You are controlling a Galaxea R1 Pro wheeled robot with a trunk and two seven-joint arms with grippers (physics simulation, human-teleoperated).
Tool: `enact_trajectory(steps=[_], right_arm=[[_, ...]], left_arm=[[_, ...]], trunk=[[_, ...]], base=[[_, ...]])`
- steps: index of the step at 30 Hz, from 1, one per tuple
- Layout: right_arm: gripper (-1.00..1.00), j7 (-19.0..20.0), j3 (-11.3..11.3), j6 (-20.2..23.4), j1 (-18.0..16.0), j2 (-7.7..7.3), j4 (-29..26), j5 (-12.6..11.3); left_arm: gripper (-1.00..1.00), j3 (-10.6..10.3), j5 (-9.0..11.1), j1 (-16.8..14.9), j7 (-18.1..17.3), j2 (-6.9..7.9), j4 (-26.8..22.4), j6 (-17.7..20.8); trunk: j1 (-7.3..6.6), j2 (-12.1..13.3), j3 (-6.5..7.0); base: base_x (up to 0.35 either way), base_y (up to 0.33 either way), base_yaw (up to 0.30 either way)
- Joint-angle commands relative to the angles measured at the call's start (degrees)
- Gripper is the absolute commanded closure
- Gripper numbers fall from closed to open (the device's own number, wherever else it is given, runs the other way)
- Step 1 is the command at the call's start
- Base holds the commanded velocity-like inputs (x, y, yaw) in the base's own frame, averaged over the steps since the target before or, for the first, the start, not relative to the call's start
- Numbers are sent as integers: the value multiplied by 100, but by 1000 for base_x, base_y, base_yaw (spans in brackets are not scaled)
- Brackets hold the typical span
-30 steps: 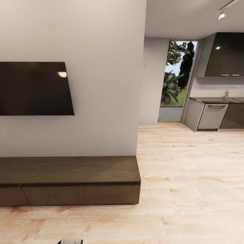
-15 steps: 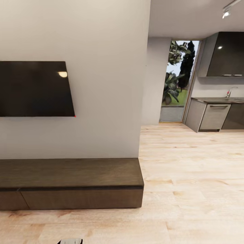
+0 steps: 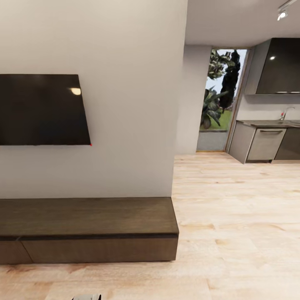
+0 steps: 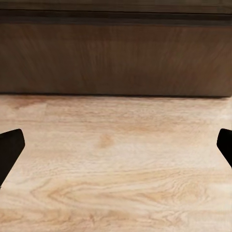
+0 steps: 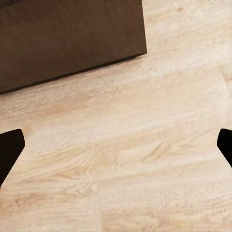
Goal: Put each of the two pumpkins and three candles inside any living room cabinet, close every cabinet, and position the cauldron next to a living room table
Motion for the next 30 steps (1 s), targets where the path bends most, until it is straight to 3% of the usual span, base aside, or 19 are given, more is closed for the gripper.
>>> enact_trajectory(steps=[1, 30], right_arm=[[-100, -11, 7, -21, -3, 1, 2, -45], [-100, -9, 15, -22, -3, 1, 96, -36]], left_arm=[[-100, -3, 22, 1, -1, 1, 5, -29], [-100, -15, 1, -5, 11, -16, 153, -155]], trunk=[[2, -2, -5], [2, -2, -5]], base=[[183, 53, 0], [88, 51, 0]])
